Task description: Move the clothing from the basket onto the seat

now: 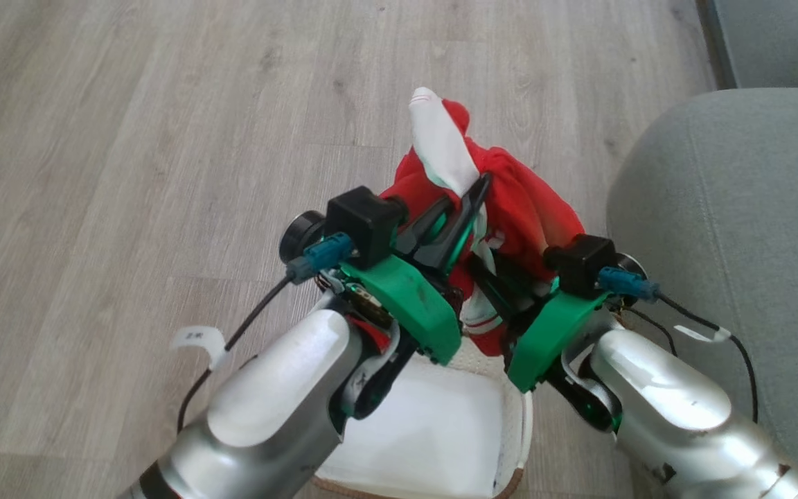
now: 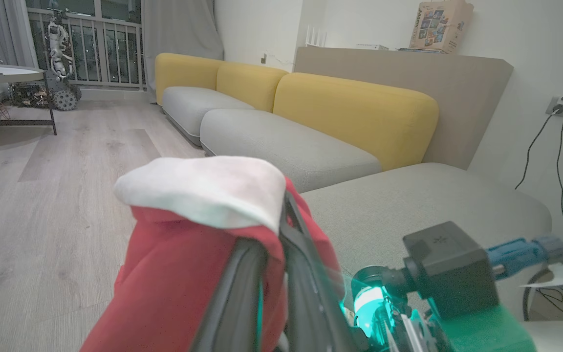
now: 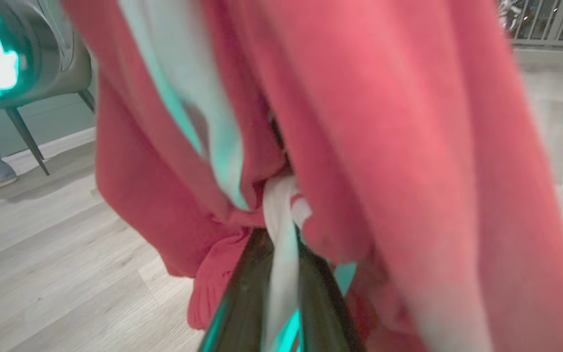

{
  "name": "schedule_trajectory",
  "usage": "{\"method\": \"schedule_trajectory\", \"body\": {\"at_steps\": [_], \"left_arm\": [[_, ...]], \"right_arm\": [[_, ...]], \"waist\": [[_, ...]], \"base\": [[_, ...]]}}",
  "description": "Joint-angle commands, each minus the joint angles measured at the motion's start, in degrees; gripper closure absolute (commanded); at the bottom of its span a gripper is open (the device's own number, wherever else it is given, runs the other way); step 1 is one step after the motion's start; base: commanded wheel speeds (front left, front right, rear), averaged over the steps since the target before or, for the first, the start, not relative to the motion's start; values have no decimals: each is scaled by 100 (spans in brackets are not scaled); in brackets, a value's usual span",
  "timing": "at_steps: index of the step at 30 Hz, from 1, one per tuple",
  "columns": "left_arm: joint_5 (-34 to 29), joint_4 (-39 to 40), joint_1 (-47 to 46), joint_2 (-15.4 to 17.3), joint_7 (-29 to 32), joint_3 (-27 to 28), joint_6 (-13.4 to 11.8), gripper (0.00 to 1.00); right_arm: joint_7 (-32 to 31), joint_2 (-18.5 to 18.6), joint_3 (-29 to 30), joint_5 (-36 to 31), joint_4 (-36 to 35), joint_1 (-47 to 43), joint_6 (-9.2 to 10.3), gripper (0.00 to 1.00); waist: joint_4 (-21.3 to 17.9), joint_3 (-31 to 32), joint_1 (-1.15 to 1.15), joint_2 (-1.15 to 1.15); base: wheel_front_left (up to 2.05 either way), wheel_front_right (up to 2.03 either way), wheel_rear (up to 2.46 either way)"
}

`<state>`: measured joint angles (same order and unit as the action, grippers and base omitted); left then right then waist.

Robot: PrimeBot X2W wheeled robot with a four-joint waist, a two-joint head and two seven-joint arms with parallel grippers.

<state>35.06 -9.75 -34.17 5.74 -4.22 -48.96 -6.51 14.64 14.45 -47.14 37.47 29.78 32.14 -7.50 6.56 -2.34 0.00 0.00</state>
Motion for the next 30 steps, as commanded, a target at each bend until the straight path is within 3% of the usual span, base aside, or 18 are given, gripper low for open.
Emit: {"method": "schedule_trajectory", "body": {"at_steps": [1,19,20,21,23,30], "left_arm": [[74,129,-307,93,-86,308,-17,100],[301,101,292,388,-248,445,-186,100],[315,125,338,381,-248,398,-157,70],[329,137,357,375,-238,367,-128,56],[344,168,379,359,-234,326,-99,0],[281,205,385,369,-267,249,-129,0]], "right_arm": [[36,-13,102,27,-283,22,1,100],[36,310,1504,-451,-1644,-1057,1,100],[36,334,1616,-516,-1775,-1121,1,100],[36,349,1675,-545,-1831,-1144,1,100],[36,391,1787,-618,-1905,-1173,1,100],[36,459,2310,-843,-2169,-1113,1,100]], "waist": [[-70,23,0,0],[-556,68,0,0],[-618,82,0,0],[-649,92,0,0],[-726,103,0,0],[-1149,113,0,0]], "base": [[0,0,0],[0,0,0],[0,0,0],[0,0,0],[0,0,0],[0,0,0]]}}
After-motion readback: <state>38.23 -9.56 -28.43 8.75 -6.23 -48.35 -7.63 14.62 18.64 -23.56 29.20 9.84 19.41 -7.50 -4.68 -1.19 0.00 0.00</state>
